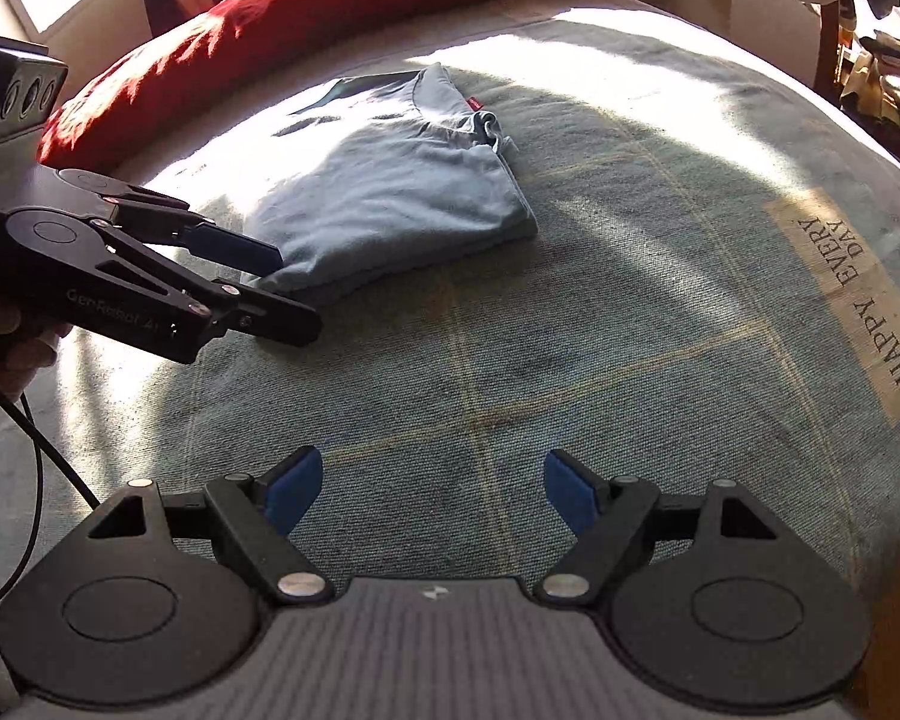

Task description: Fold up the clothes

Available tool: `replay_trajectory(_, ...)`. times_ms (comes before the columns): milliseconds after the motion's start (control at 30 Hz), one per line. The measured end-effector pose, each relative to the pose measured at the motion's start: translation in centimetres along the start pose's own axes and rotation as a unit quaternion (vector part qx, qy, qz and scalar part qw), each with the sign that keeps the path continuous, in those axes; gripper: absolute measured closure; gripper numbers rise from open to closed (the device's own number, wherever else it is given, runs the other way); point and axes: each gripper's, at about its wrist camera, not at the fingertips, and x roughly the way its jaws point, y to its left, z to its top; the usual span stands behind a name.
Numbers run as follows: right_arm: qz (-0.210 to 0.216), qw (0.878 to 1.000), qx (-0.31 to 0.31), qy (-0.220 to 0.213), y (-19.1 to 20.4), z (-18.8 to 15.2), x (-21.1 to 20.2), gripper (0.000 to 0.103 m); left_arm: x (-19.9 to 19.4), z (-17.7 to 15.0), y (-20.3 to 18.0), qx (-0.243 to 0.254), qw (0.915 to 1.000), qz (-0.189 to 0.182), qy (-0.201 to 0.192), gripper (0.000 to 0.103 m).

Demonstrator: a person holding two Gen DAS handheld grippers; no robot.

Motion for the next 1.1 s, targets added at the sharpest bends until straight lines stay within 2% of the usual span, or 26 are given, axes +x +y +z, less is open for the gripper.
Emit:
replay_trajectory(133,-0.001,1.0,0.003,-0.003,0.1,-1.0,-0.2,0.018,0.2,1.1,0.3,-0.037,0.9993,-0.003,0.008,0.039)
replay_trajectory(267,-0.005,1.0,0.016,-0.008,-0.3,-1.2,-0.7,0.018,-1.6,1.2,-0.5,-0.024,0.9996,0.014,-0.009,0.037)
replay_trajectory(333,-0.01,1.0,0.017,-0.01,-0.6,-1.1,-0.9,0.017,-1.0,0.5,-0.3,-0.035,0.9991,0.022,0.007,0.037)
replay_trajectory(500,-0.015,1.0,0.016,-0.002,-1.0,-0.4,-1.0,0.017,-0.3,1.0,0.9,-0.078,0.997,0.001,0.006,0.037)
replay_trajectory(567,-0.017,1.0,0.006,0.003,-0.8,0.1,-1.2,0.017,-1.0,1.3,1.4,-0.097,0.9953,-0.006,-0.002,0.038)
replay_trajectory(700,-0.018,1.0,-0.014,0.006,-0.3,1.5,-1.4,0.016,-3.6,1.2,2.7,-0.134,0.9904,0.016,-0.029,0.038)
replay_trajectory(833,0.003,1.0,-0.022,0.007,-0.5,3.9,-0.8,0.014,-5.3,0.7,5.5,-0.204,0.9766,0.054,-0.044,0.038)
replay_trajectory(933,0.025,0.999,-0.034,0.01,-0.8,6.1,0.4,0.014,-5.6,0.3,7.6,-0.264,0.9603,0.073,-0.053,0.037)
replay_trajectory(1000,0.045,0.998,-0.041,0.015,-1.2,7.9,1.7,0.014,-5.7,-0.2,9.0,-0.314,0.9446,0.078,-0.058,0.037)
replay_trajectory(1100,0.072,0.996,-0.046,0.017,-2.3,11.1,3.5,0.014,-5.3,-1.5,10.9,-0.406,0.9092,0.064,-0.068,0.037)
